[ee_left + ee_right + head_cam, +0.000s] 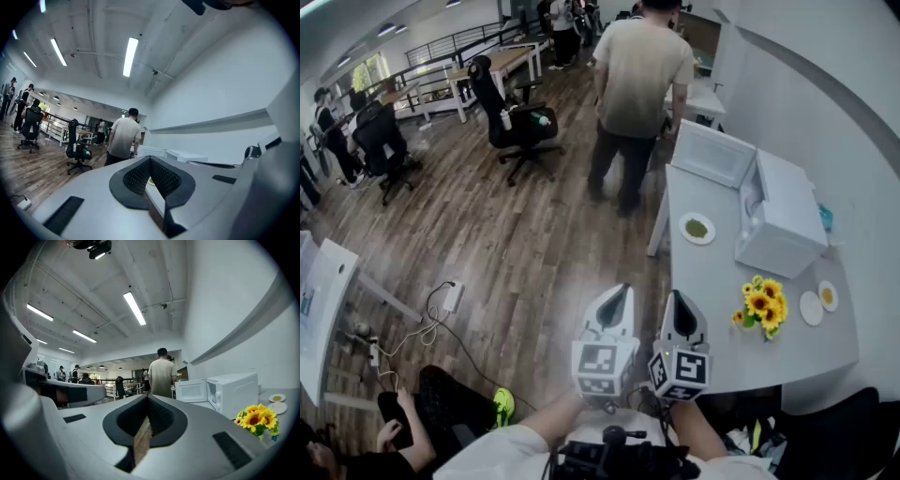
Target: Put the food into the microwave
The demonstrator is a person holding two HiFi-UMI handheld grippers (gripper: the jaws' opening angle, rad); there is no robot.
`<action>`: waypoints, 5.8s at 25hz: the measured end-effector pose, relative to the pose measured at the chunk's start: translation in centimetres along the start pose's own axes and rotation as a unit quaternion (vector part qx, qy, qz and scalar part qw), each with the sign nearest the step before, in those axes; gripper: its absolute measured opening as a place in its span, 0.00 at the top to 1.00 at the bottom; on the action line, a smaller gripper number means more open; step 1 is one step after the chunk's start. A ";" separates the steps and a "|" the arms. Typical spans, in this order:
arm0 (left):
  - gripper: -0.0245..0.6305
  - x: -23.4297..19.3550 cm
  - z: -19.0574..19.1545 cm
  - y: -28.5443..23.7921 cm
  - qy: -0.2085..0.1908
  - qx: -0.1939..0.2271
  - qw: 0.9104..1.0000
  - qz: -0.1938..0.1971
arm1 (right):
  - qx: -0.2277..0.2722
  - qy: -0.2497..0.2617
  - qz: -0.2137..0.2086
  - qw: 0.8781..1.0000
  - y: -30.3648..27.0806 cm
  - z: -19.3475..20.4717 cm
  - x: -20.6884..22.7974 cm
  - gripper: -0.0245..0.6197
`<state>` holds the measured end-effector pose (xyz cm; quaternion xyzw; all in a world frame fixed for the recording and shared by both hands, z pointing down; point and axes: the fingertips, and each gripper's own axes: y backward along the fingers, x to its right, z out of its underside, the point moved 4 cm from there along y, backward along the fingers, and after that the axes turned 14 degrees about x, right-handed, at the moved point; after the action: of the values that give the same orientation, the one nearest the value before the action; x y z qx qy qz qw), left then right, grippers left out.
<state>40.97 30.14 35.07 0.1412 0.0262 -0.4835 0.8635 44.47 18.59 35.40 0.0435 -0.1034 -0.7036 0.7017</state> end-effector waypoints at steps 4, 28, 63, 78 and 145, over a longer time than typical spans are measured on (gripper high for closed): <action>0.95 0.2 -0.2 0.3 -0.001 0.002 1.000 -0.004 | -0.003 0.005 -0.003 1.000 0.4 -0.1 0.1 0.95; 0.95 -8.3 -0.6 -1.7 -0.001 -0.008 1.000 -0.003 | 0.006 -0.017 0.053 0.998 -3.7 2.0 -3.6 0.94; 0.95 -15.3 4.8 -26.9 -0.001 -0.025 0.999 0.021 | -0.002 -0.023 0.088 0.996 -28.5 7.6 5.7 0.94; 0.95 -15.0 7.6 -36.8 0.006 -0.032 0.998 0.046 | -0.005 -0.019 0.106 0.994 -36.1 9.4 11.1 0.94; 0.95 12.4 22.9 -59.4 0.093 -0.204 0.738 0.636 | 0.023 0.069 0.632 0.771 -36.2 10.6 32.0 0.94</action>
<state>-4.56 -15.56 41.76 -0.0103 0.1090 0.2106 0.9714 6.54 -12.66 40.91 0.0327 -0.0753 -0.0935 0.9922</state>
